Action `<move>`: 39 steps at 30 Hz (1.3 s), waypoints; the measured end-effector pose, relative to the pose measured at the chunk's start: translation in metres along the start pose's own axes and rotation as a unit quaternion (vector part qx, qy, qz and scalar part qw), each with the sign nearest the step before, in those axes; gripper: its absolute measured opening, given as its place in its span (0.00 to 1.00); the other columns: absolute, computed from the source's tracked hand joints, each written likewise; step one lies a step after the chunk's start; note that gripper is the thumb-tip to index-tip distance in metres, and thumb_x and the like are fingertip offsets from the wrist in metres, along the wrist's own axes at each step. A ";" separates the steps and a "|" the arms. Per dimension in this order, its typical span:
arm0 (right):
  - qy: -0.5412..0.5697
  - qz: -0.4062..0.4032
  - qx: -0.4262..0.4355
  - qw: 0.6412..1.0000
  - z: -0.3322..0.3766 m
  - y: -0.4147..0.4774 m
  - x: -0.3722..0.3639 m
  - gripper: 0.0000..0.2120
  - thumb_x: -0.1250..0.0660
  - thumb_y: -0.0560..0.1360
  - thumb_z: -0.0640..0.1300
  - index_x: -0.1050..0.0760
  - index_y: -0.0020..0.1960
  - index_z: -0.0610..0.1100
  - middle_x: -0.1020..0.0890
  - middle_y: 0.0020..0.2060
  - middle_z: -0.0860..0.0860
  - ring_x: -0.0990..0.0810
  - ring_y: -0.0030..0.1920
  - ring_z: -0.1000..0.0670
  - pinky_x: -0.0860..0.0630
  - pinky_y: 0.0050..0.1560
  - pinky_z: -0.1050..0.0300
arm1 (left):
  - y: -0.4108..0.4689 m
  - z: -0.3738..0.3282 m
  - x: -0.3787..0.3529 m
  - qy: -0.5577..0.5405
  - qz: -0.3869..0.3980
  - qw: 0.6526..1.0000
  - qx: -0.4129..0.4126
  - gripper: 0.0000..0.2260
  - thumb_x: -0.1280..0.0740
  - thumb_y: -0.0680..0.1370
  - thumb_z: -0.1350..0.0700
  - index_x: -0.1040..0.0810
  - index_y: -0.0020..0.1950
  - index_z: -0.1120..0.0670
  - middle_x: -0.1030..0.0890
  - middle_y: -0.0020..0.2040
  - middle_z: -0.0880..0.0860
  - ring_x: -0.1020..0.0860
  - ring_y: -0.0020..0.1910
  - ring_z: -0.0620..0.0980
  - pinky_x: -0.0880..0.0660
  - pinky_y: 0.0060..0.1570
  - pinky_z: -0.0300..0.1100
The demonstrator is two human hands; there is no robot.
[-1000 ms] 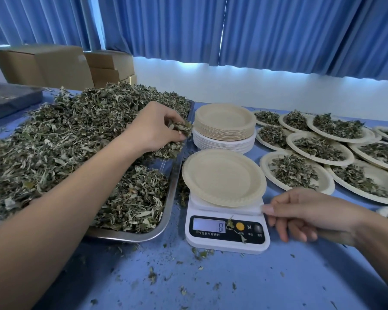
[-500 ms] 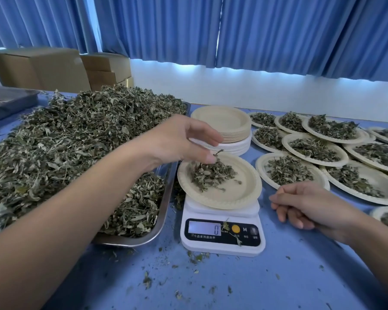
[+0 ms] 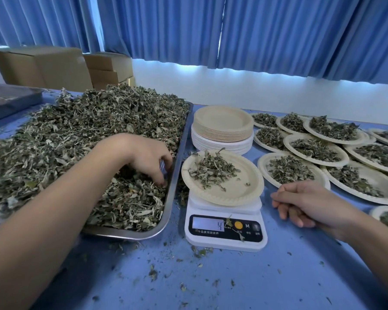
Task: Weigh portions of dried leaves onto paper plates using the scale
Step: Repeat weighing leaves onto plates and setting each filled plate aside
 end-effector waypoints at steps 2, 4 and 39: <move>-0.002 0.000 -0.001 1.000 0.001 -0.001 -0.001 0.13 0.31 0.79 0.42 0.21 0.42 0.32 0.20 0.32 0.37 0.30 0.21 0.50 0.41 0.17 0.65 | -0.005 -0.005 0.003 -0.022 0.011 1.000 -0.018 0.08 0.28 0.77 0.52 0.17 0.54 0.52 0.17 0.53 0.58 0.20 0.45 0.53 0.20 0.54 0.60; -0.004 -0.002 0.000 1.000 0.001 -0.001 -0.001 0.13 0.31 0.80 0.42 0.21 0.43 0.32 0.20 0.32 0.37 0.30 0.21 0.50 0.41 0.17 0.65 | -0.010 -0.006 0.000 -0.015 0.041 0.999 -0.018 0.12 0.25 0.74 0.49 0.18 0.54 0.52 0.17 0.53 0.56 0.20 0.48 0.55 0.20 0.54 0.60; -0.007 0.000 0.007 1.000 0.001 -0.001 -0.002 0.15 0.31 0.80 0.44 0.20 0.44 0.32 0.20 0.32 0.37 0.29 0.21 0.50 0.41 0.17 0.65 | -0.018 -0.051 0.048 -0.349 -0.217 0.900 -0.143 0.17 0.23 0.72 0.64 0.16 0.56 0.46 0.15 0.52 0.48 0.17 0.52 0.46 0.21 0.58 0.45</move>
Point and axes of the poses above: each hand's wrist, its own y-axis towards the middle knuckle, its own x-axis out of the back of the hand, z = x × y, the point moved 8 cm from there along y, towards the middle knuckle
